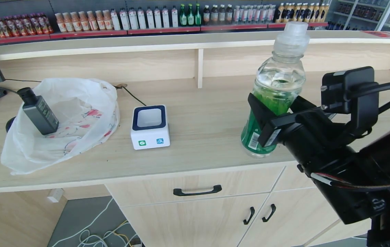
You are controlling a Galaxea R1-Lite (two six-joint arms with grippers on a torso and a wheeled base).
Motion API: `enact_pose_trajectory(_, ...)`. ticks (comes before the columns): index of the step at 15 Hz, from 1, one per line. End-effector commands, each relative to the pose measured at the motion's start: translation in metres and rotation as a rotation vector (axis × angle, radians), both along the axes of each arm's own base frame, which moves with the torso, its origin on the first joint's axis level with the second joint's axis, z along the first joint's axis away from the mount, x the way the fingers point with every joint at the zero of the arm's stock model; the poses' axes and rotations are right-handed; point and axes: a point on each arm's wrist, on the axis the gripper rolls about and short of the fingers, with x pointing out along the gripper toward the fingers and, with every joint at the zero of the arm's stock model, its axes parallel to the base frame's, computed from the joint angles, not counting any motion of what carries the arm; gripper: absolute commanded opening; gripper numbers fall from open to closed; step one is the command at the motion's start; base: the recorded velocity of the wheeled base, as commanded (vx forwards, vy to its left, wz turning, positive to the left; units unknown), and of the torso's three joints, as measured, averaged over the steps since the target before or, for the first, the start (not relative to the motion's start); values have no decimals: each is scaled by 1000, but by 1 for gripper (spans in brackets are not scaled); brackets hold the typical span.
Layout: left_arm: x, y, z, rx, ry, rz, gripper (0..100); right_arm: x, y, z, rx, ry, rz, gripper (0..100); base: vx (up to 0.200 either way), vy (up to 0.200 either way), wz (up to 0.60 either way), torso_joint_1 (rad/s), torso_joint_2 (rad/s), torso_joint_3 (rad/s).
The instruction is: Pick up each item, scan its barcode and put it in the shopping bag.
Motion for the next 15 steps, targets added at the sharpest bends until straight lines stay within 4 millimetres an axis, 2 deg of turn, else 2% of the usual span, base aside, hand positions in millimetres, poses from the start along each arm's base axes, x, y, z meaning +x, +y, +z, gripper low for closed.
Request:
enact_pose_trajectory(1, 0, 0, 0, -1, 0, 1, 100, 6, -3, -2, -8, 3, -24, 0, 0, 0, 0, 0, 0, 0)
enact_pose_trajectory(4, 0, 0, 0, -3, 0, 1, 100, 8, -4, 1, -7, -5, -37, 0, 0, 0, 0, 0, 0, 0)
enact_pose_trajectory(15, 0, 0, 0, -10, 0, 1, 100, 11, 0, 2, 59, -11, -18, 0, 0, 200, 0, 5, 4, 2)
